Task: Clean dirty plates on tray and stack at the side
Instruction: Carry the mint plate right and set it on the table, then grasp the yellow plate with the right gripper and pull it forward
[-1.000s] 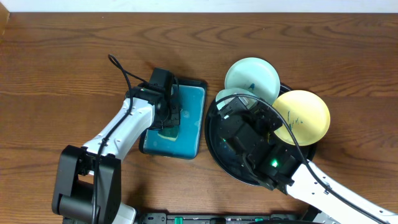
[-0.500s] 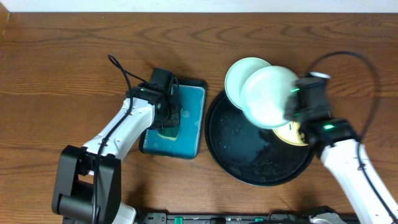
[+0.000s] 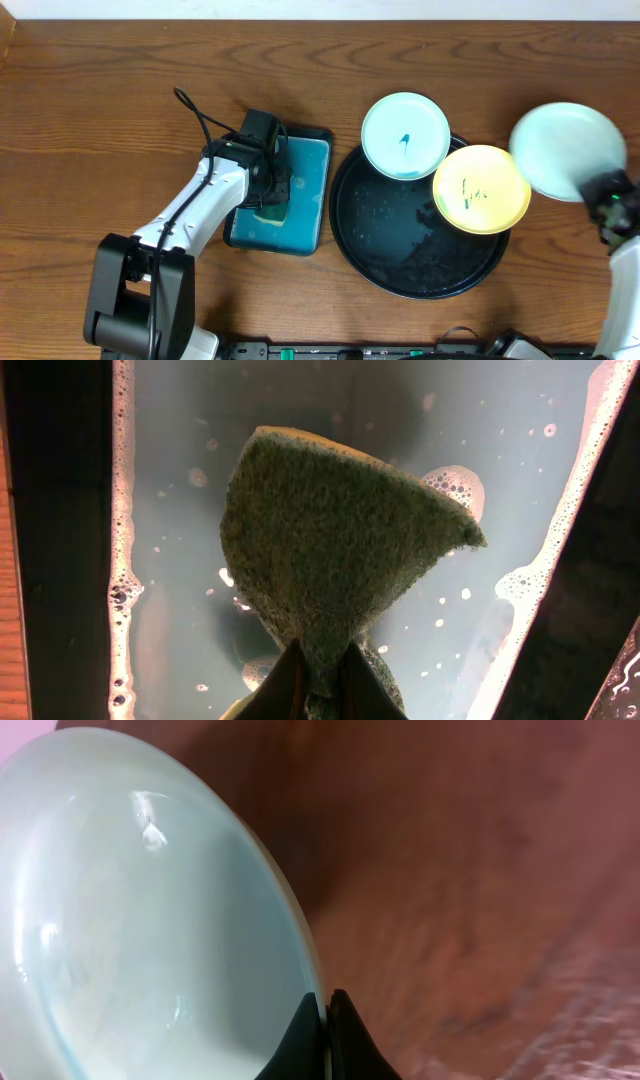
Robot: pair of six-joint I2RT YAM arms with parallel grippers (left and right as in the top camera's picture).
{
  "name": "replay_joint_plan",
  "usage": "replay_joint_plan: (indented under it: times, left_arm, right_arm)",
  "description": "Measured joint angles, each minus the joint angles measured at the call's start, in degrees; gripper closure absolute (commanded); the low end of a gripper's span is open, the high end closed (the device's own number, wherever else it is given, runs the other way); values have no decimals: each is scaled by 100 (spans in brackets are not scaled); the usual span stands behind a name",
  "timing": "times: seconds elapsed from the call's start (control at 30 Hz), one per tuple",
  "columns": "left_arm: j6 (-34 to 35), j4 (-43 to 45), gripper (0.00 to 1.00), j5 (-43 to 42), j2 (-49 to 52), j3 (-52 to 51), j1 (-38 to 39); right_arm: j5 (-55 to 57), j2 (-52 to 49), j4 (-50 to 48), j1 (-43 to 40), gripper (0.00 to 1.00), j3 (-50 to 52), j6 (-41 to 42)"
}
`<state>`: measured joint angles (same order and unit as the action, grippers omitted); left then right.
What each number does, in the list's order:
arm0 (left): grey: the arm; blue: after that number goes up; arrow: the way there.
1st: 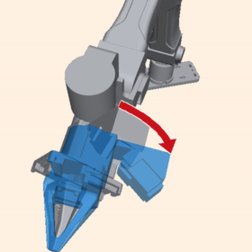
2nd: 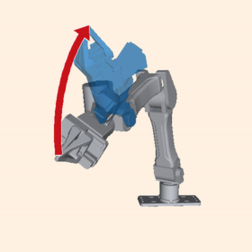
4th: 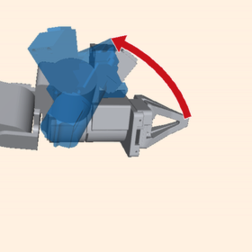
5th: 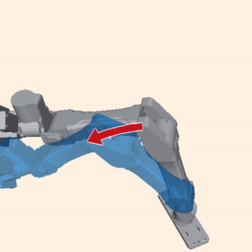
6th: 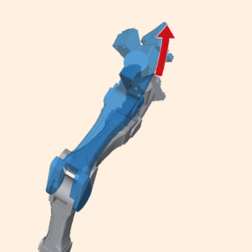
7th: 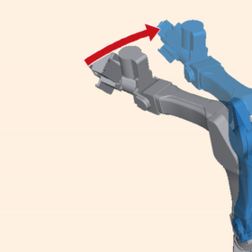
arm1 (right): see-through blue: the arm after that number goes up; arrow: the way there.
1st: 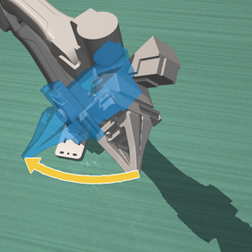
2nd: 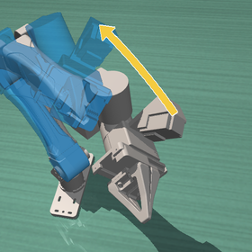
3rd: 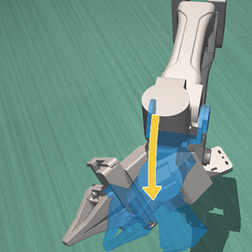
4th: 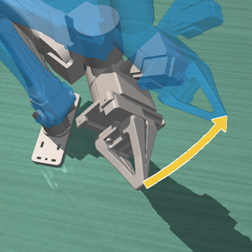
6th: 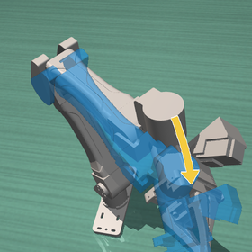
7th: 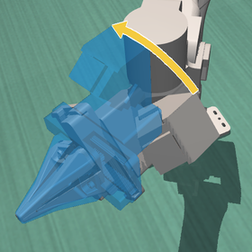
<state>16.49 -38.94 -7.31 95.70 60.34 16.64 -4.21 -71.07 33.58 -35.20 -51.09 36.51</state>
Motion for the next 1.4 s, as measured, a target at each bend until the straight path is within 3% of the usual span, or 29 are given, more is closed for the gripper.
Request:
replay_joint_plan:
  times: [0.23, 0.43, 0.67, 0.73, 0.87, 1.0, 1.1, 1.27, 1.4]
  left_arm:
    - [0, 0, 93, 0, 0, 0, 0]
    - [0, 0, 93, 2, 0, 0, 0]
    - [0, 0, 92, 0, 0, 0, 0]
    - [0, 0, 92, 0, 0, 0, 0]
    - [0, -2, 92, 0, 0, 0, 0]
    - [0, 0, 92, 0, 0, 0, 0]
    - [0, 0, 92, 0, 0, 0, 0]
    - [0, 0, 92, 0, 0, 0, 0]
    - [0, 0, 92, 0, 0, 0, 0]
  right_arm:
    - [518, -59, 105, -1021, 99, 116, 188]
    - [737, -927, 92, -1113, 99, 140, 197]
    - [76, -1895, -417, -879, 98, 181, -282]
    - [-105, -1932, -619, -774, 74, 181, -485]
    - [-334, -1930, -686, -595, 66, 181, -719]
    - [-575, -1930, -789, -570, 59, 184, -879]
    - [-1429, -1932, -1272, -531, 54, 186, -1318]
    - [-2861, -1930, -1596, -17, 53, 186, -2382]
    - [-2640, -1930, -1307, 507, 57, 186, -2903]
